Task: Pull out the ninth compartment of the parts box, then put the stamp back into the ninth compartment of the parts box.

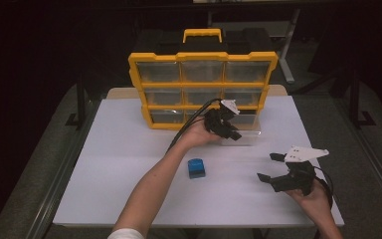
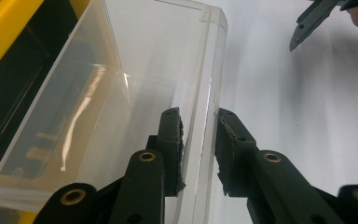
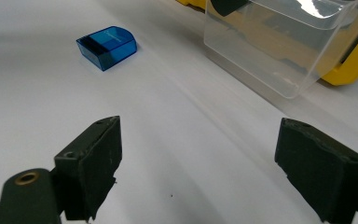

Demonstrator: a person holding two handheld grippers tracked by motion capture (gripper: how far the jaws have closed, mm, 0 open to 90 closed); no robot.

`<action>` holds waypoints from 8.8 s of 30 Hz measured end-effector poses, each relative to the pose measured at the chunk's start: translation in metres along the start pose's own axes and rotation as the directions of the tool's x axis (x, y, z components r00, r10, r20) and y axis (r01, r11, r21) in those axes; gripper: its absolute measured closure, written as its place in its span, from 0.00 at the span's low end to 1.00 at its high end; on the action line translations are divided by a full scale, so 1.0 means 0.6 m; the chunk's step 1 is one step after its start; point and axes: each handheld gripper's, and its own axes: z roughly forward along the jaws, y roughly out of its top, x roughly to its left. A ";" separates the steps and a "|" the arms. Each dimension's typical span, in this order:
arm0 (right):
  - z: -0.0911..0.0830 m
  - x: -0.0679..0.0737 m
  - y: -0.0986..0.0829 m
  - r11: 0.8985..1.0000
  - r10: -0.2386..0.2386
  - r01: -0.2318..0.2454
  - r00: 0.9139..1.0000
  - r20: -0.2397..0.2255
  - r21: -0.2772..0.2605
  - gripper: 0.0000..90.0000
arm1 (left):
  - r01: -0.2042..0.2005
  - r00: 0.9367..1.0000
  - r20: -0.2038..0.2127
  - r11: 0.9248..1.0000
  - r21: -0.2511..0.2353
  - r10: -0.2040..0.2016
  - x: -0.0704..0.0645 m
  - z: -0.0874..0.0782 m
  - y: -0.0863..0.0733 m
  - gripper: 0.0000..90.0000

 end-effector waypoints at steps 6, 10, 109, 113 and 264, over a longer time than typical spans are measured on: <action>0.001 -0.001 -0.001 1.000 0.001 -0.001 1.000 -0.004 0.002 0.15 | 0.002 1.000 0.011 1.000 0.005 -0.002 0.000 0.001 -0.003 0.80; 0.002 -0.001 -0.001 1.000 0.003 -0.003 1.000 -0.006 0.004 0.15 | 0.014 1.000 0.021 1.000 -0.020 -0.013 0.000 -0.004 -0.003 0.75; 0.021 0.008 0.012 0.997 0.055 -0.051 0.996 -0.068 0.059 0.15 | 0.145 0.933 -0.278 0.945 -0.292 -0.229 -0.121 -0.303 -0.291 0.30; 0.022 0.012 0.021 0.997 0.051 -0.046 0.995 -0.082 0.059 0.15 | 0.157 0.930 -0.277 0.941 -0.299 -0.243 -0.128 -0.306 -0.306 0.30; 0.310 0.128 0.190 0.890 -0.059 0.176 0.959 -0.278 0.420 0.45 | 0.182 0.895 -0.332 0.924 -0.336 -0.298 -0.176 -0.313 -0.396 0.26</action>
